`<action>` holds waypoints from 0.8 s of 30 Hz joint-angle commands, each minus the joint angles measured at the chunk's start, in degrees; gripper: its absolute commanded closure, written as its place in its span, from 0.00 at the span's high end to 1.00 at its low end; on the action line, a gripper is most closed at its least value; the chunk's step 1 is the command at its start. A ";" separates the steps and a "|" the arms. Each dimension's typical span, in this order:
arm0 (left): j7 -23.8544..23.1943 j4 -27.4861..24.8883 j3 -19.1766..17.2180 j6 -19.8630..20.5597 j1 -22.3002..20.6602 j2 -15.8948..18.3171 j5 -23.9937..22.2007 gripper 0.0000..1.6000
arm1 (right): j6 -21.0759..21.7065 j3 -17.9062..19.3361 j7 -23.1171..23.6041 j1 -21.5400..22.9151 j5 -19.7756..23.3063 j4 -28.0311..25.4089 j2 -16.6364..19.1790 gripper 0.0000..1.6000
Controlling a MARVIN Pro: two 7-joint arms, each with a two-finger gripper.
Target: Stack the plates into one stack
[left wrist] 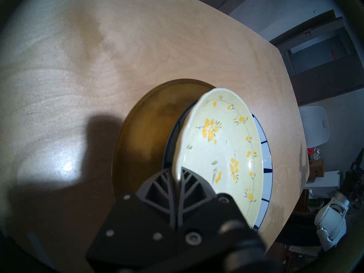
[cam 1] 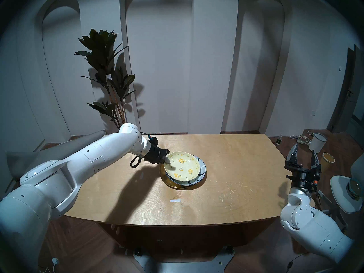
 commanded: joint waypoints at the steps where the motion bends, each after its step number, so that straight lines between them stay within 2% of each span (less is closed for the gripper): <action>1: 0.76 -4.15 0.33 -0.13 -0.04 1.91 -2.50 0.00 | 0.14 0.16 0.18 0.52 0.06 -0.23 0.27 1.00; 24: 7.85 -17.14 1.02 -0.13 1.04 6.87 -12.10 0.00 | 0.08 -0.17 0.98 1.17 0.03 -0.49 0.29 1.00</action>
